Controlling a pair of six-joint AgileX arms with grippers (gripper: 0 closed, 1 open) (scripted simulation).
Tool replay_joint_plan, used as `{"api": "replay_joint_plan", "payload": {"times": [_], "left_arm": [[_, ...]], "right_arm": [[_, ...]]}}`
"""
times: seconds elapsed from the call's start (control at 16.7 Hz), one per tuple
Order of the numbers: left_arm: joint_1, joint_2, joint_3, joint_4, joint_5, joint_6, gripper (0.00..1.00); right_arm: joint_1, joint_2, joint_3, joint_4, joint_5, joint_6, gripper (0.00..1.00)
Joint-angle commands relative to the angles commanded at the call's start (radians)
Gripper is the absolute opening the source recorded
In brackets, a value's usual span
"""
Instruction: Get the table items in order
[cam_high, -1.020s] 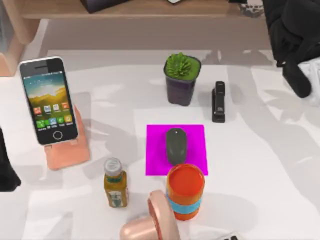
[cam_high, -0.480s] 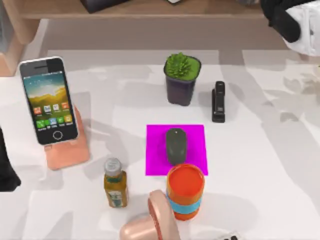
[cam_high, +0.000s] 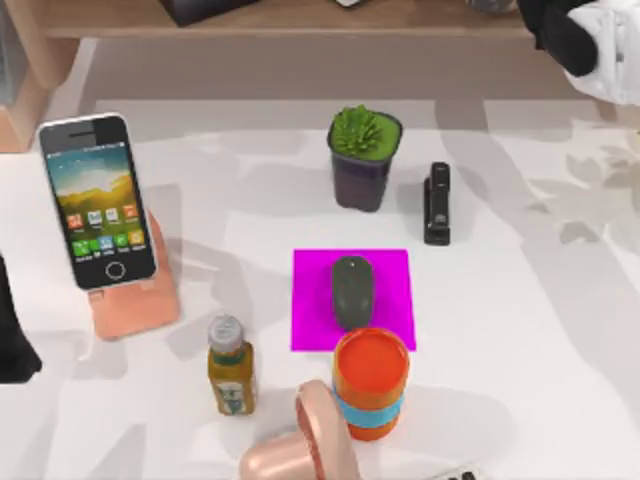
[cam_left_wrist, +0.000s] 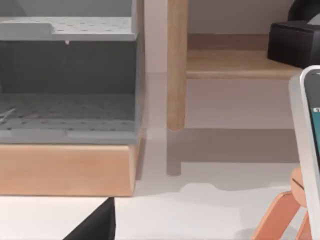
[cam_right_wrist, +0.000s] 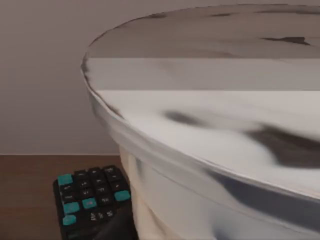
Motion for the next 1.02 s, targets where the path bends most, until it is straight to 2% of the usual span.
{"api": "replay_joint_plan", "payload": {"times": [0.36,1.02], "left_arm": [[0.000,0.000,0.000,0.000,0.000,0.000,1.00],[0.000,0.000,0.000,0.000,0.000,0.000,1.00]], "right_arm": [[-0.006,0.005,0.004,-0.002,0.000,-0.002,0.00],[-0.006,0.005,0.004,-0.002,0.000,-0.002,0.83]]}}
